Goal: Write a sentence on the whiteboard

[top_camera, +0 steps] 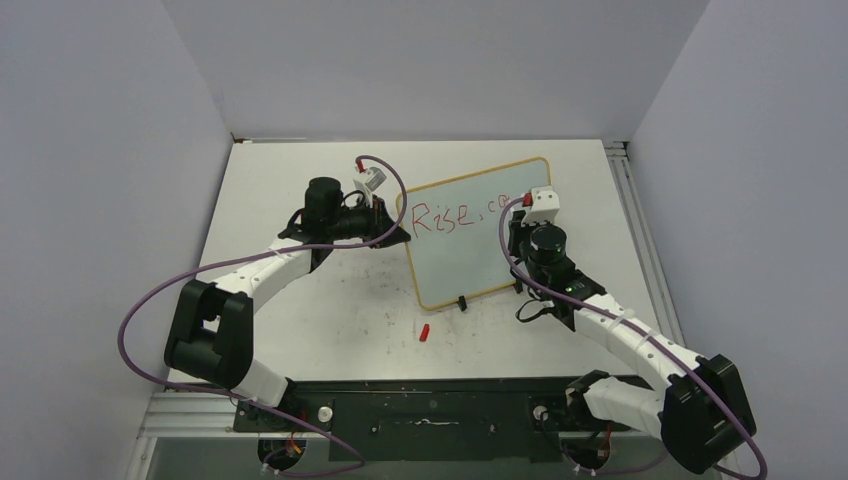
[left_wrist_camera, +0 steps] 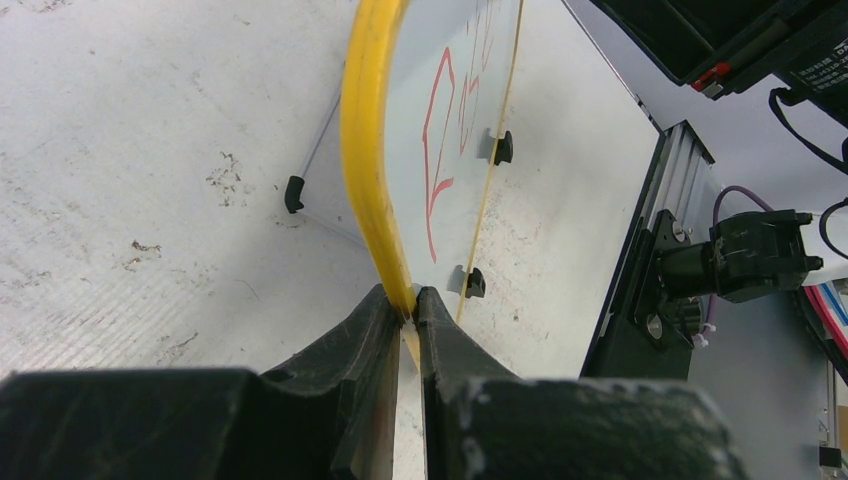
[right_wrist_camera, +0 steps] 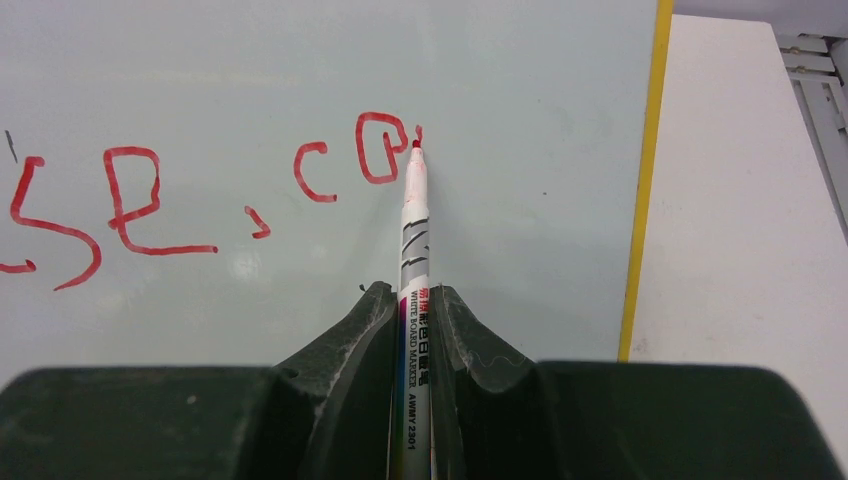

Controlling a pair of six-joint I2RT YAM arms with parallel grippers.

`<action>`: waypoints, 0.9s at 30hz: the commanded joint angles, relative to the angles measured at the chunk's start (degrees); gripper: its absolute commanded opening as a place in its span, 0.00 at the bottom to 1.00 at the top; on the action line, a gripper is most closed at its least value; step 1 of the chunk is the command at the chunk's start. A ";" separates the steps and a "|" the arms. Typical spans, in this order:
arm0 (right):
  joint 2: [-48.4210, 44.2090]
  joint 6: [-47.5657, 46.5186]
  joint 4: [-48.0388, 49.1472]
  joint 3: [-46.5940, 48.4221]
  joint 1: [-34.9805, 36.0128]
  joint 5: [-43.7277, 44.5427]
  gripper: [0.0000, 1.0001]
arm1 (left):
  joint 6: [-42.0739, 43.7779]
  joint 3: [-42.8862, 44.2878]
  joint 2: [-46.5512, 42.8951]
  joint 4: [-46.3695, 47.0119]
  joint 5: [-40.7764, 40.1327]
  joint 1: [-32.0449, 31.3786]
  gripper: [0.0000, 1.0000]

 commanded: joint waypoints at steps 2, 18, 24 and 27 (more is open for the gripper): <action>1.23 -1.31 2.91 3.43 -0.23 0.43 0.05 | 1.26 2.63 -1.66 1.10 0.43 -0.01 0.00; 1.77 -0.77 2.43 3.65 -2.24 1.01 0.05 | 1.35 2.69 -1.92 1.02 0.48 -0.01 0.00; 1.16 -0.13 1.77 2.46 -2.25 0.13 0.05 | 1.34 2.71 -2.01 1.02 0.44 -0.01 0.00; 0.32 0.44 1.32 1.52 -2.21 -0.41 0.05 | 1.26 2.71 -2.09 1.02 0.45 -0.01 0.00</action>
